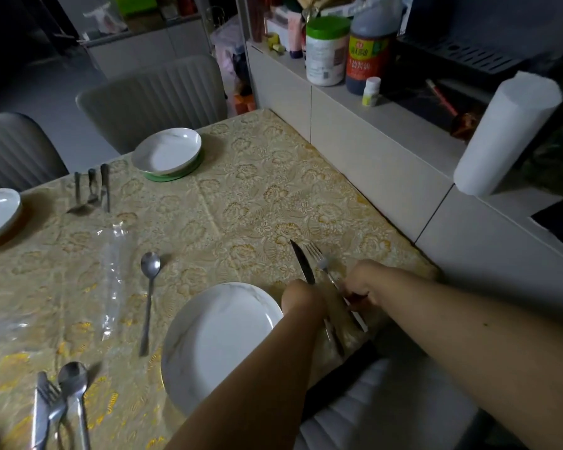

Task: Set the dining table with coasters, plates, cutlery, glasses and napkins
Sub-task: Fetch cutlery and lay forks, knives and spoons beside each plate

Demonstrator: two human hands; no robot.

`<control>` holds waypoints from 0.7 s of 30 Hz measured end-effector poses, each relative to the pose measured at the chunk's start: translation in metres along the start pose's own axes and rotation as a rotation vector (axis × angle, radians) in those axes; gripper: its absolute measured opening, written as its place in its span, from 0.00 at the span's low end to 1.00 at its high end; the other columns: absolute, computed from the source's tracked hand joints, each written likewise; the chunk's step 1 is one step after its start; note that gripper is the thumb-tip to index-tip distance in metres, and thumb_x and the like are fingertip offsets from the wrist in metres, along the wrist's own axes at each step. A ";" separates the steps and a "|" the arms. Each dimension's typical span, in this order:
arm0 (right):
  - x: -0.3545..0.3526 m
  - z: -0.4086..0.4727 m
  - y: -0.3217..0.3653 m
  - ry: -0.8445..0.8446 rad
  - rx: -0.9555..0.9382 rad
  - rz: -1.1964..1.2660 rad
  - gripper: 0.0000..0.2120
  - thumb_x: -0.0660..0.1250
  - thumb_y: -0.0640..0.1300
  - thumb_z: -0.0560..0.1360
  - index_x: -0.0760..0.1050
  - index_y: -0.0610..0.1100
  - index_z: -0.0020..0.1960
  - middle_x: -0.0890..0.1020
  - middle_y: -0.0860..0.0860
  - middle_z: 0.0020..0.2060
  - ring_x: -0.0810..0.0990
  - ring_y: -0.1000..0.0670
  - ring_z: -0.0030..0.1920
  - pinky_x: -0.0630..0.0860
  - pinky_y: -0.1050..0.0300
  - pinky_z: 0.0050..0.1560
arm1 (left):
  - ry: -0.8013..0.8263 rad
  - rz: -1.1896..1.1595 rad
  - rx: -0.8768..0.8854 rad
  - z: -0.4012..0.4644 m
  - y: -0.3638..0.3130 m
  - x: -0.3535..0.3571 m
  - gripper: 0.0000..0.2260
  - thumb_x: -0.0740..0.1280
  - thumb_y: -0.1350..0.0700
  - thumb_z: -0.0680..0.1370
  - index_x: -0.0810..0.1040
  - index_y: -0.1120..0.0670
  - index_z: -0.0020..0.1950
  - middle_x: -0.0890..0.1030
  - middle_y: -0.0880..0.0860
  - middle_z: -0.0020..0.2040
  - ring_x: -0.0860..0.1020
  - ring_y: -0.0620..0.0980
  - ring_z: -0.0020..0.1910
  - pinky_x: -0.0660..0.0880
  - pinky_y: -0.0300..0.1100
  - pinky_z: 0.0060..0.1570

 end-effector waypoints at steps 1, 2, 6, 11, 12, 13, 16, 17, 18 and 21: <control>0.002 0.002 0.000 0.005 -0.003 -0.021 0.08 0.62 0.33 0.78 0.74 0.37 0.41 0.76 0.43 0.38 0.75 0.47 0.35 0.75 0.61 0.21 | -0.020 0.047 0.031 0.002 0.001 0.000 0.12 0.61 0.56 0.80 0.77 0.61 0.57 0.81 0.57 0.54 0.80 0.56 0.55 0.73 0.41 0.46; 0.003 0.002 -0.001 -0.002 -0.021 -0.050 0.04 0.62 0.33 0.78 0.76 0.37 0.47 0.77 0.43 0.41 0.76 0.46 0.38 0.78 0.58 0.27 | -0.025 0.076 0.040 -0.001 0.000 -0.002 0.11 0.61 0.54 0.80 0.77 0.60 0.55 0.81 0.56 0.53 0.80 0.56 0.53 0.72 0.41 0.44; 0.002 0.006 0.004 -0.121 -0.132 -0.328 0.14 0.64 0.37 0.76 0.75 0.35 0.61 0.77 0.42 0.48 0.76 0.47 0.41 0.76 0.56 0.42 | -0.094 0.036 0.025 -0.004 0.004 -0.001 0.12 0.64 0.53 0.79 0.74 0.60 0.57 0.80 0.56 0.53 0.79 0.54 0.49 0.74 0.43 0.44; 0.002 0.002 0.005 -0.315 -0.186 -0.644 0.04 0.63 0.36 0.75 0.75 0.37 0.42 0.76 0.44 0.41 0.77 0.44 0.48 0.70 0.59 0.42 | -0.135 0.066 0.081 -0.012 0.008 0.010 0.18 0.62 0.53 0.79 0.66 0.60 0.64 0.79 0.58 0.59 0.79 0.58 0.56 0.77 0.47 0.52; 0.003 0.005 0.004 -0.347 -0.226 -0.641 0.05 0.62 0.36 0.75 0.76 0.37 0.46 0.78 0.44 0.44 0.78 0.44 0.51 0.70 0.59 0.44 | -0.113 0.073 0.089 -0.015 0.009 0.013 0.18 0.62 0.53 0.79 0.65 0.61 0.65 0.79 0.58 0.59 0.79 0.58 0.56 0.76 0.47 0.51; 0.004 0.006 0.006 -0.368 -0.249 -0.643 0.07 0.62 0.36 0.75 0.77 0.37 0.50 0.79 0.43 0.48 0.78 0.43 0.52 0.70 0.59 0.45 | -0.093 0.097 0.096 -0.018 0.009 0.015 0.18 0.62 0.55 0.79 0.65 0.61 0.66 0.79 0.58 0.59 0.79 0.58 0.56 0.75 0.47 0.50; 0.008 0.010 0.008 -0.367 -0.288 -0.665 0.09 0.62 0.34 0.75 0.78 0.39 0.53 0.79 0.43 0.49 0.77 0.45 0.48 0.70 0.60 0.44 | -0.075 0.154 0.106 -0.021 0.009 0.015 0.16 0.62 0.58 0.79 0.68 0.62 0.65 0.79 0.58 0.60 0.79 0.57 0.57 0.75 0.46 0.50; 0.009 0.012 0.008 -0.365 -0.282 -0.675 0.10 0.62 0.34 0.75 0.78 0.39 0.53 0.79 0.43 0.50 0.76 0.46 0.47 0.70 0.59 0.45 | -0.075 0.164 0.107 -0.021 0.008 0.014 0.14 0.62 0.58 0.80 0.69 0.62 0.64 0.79 0.58 0.59 0.79 0.57 0.57 0.75 0.46 0.50; 0.010 0.012 0.008 -0.369 -0.279 -0.685 0.10 0.61 0.33 0.75 0.77 0.39 0.53 0.79 0.43 0.52 0.76 0.46 0.47 0.70 0.59 0.46 | -0.073 0.165 0.106 -0.022 0.006 0.014 0.13 0.62 0.59 0.80 0.70 0.61 0.63 0.79 0.59 0.59 0.79 0.57 0.56 0.76 0.46 0.50; 0.010 0.013 0.008 -0.384 -0.291 -0.728 0.10 0.62 0.33 0.75 0.77 0.38 0.55 0.79 0.43 0.52 0.78 0.46 0.52 0.71 0.58 0.47 | -0.067 0.148 0.098 -0.020 0.007 0.013 0.13 0.61 0.59 0.80 0.69 0.62 0.63 0.79 0.59 0.59 0.80 0.57 0.55 0.77 0.47 0.50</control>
Point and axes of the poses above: each hand's wrist, its own z-axis towards the middle knuckle, its own x-axis out of the palm, y = z × x, the point moved 2 cm from there along z, towards the middle knuckle
